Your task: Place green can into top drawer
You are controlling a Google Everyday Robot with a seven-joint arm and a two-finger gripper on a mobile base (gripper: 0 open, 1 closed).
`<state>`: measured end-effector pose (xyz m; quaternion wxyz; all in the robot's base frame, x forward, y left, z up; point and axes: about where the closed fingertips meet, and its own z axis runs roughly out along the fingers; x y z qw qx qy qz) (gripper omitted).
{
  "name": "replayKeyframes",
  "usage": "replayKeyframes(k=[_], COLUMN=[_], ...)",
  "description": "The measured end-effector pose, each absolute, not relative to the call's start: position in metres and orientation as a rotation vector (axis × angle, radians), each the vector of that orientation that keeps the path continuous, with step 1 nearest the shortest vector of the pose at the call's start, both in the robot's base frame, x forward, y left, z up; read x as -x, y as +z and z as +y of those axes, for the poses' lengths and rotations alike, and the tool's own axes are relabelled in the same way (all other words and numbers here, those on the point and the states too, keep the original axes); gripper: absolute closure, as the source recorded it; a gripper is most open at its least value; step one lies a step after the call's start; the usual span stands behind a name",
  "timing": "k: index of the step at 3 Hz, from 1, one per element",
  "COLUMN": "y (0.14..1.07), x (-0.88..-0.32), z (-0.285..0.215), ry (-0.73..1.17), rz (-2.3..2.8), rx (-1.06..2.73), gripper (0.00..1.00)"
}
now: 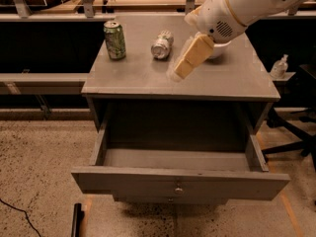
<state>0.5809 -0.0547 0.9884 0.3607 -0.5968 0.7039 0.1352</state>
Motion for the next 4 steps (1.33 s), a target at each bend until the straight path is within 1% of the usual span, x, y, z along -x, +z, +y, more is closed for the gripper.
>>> replayKeyframes(k=[1, 2, 4], y=[0.988, 0.984, 0.954], x=[-0.581, -0.591, -0.691], z=[-0.055, -0.050, -0.014], ry=[0.349, 0.330, 0.363], rz=[1.814, 1.847, 1.892], rx=[1.538, 1.452, 1.206], gripper=[0.00, 0.00, 0.00])
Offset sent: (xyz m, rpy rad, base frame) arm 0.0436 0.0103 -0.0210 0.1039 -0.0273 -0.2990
